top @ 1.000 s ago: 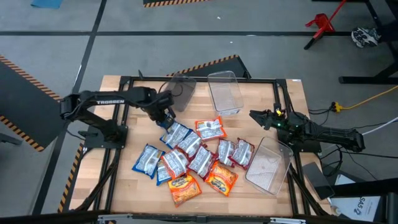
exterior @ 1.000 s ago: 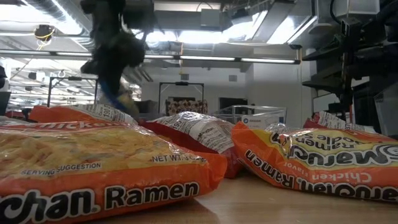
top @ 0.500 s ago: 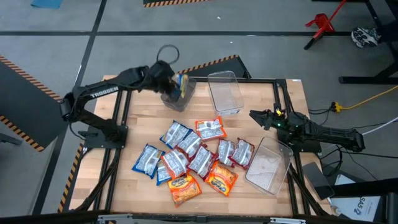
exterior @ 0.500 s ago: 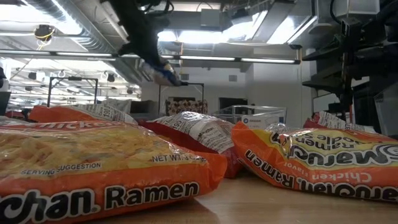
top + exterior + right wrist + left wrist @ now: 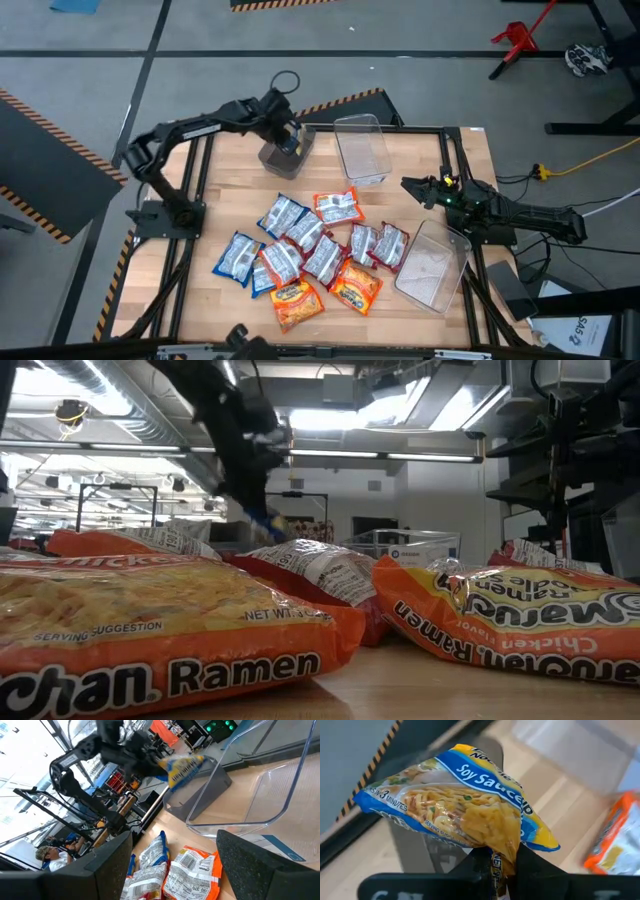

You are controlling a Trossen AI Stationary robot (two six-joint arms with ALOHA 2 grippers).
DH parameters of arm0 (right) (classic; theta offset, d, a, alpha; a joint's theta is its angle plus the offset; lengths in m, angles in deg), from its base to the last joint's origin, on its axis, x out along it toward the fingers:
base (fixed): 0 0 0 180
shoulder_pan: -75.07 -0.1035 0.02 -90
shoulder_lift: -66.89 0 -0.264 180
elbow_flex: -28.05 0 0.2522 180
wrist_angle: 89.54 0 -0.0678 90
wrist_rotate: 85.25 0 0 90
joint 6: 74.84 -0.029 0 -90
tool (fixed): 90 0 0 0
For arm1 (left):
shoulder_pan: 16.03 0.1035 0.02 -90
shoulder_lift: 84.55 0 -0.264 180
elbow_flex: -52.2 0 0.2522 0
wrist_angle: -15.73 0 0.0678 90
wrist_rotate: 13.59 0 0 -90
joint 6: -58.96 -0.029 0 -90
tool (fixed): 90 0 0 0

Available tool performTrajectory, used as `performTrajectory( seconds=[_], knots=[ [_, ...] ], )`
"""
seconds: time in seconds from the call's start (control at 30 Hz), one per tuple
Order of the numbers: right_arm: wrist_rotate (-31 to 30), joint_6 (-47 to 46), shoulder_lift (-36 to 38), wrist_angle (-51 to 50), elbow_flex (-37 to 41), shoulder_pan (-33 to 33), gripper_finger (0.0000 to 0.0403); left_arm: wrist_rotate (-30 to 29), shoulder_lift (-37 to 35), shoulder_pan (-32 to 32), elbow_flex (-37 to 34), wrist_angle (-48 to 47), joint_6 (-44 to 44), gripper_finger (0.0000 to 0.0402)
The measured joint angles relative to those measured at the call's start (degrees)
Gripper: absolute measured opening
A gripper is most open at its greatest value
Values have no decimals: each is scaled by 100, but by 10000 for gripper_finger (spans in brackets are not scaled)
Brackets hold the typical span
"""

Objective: Sort Maruchan noodles
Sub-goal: Put the blue noodle pack into the black bin

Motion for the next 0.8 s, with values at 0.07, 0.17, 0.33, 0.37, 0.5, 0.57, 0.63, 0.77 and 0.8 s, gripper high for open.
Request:
performTrajectory(
  seconds=[0.07,0.17,0.33,0.37,0.5,0.57,0.63,0.77,0.8],
  knots=[
    [0,0,0,0,0,0,278,88,214,16,-2,-1,-79,22],
    [0,0,0,0,0,1,278,119,458,26,-4,91,-199,22],
    [-2,0,0,0,0,1,278,-90,724,26,-4,265,-227,36],
    [-2,0,0,0,0,2,278,-177,766,26,-4,245,-226,45],
    [-2,0,-1,0,0,1,278,-200,874,26,-4,127,-249,88],
    [-2,0,0,0,0,0,278,-187,875,26,-4,131,-337,109],
    [-2,0,0,0,0,2,278,-182,875,21,-4,126,-369,131],
    [-2,-2,-1,0,0,1,278,-205,721,47,30,-383,-429,171],
    [-2,-2,0,0,0,2,278,-218,634,50,57,-544,-493,180]
  ],
)
